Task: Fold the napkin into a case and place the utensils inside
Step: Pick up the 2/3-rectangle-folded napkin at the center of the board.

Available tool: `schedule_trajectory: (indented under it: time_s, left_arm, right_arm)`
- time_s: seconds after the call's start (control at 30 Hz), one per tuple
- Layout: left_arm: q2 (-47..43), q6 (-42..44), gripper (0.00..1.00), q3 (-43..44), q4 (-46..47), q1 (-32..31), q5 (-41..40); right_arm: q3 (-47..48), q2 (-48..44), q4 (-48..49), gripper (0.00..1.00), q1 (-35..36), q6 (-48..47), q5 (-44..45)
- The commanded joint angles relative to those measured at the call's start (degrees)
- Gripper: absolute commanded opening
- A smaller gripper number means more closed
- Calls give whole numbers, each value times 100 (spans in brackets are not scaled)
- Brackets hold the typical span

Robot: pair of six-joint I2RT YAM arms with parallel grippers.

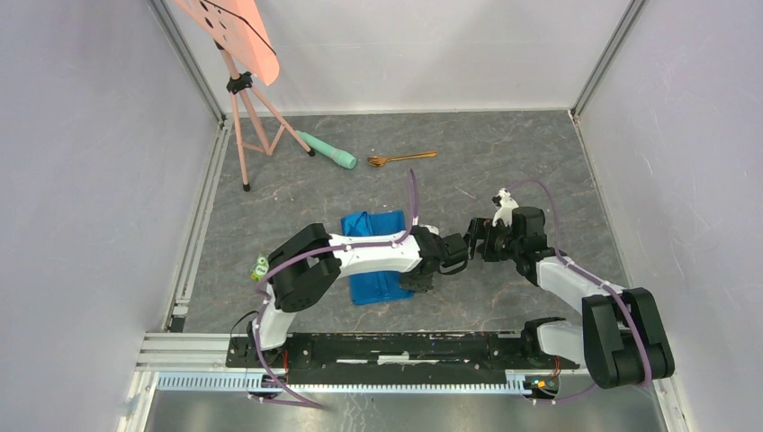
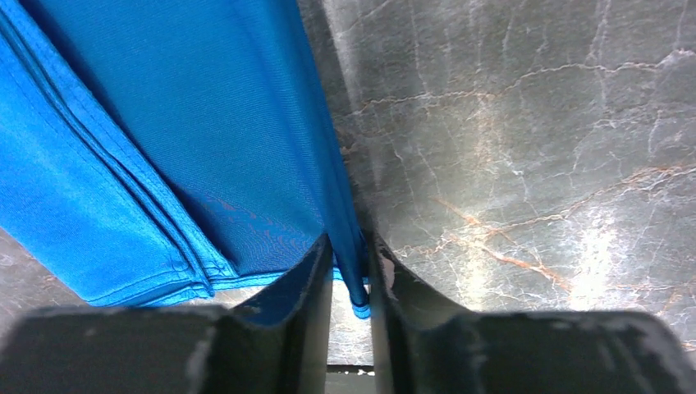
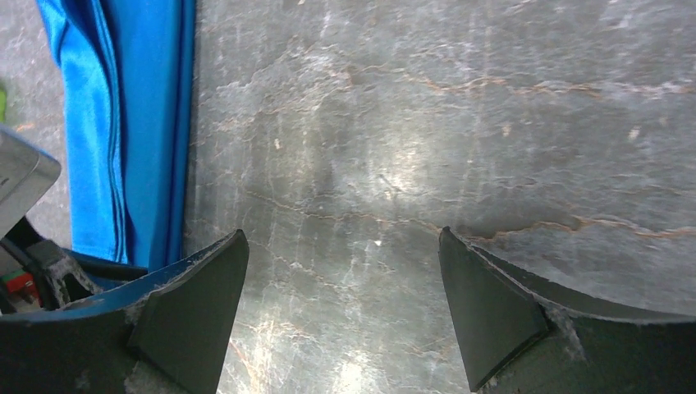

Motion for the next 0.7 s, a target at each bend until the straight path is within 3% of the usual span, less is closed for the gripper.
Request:
schedule_trajectory:
  time_s: [0.0, 0.07, 0.23, 0.67]
  left_arm:
    - [-219, -7, 23, -548, 250, 83, 23]
    - [-426, 122, 13, -825, 485, 117, 123]
    - [-1046, 414, 3, -1374, 1004, 134, 245]
    - [-2059, 772, 2, -1884, 1142, 240, 257]
  right_arm:
    - [-171, 37, 577, 92, 130, 30, -488]
    - [-220, 93, 796, 92, 206, 137, -627]
    - [-327, 361, 1548, 92, 561, 819, -841]
    - [-5, 1652, 3479, 91, 1575, 3064, -547]
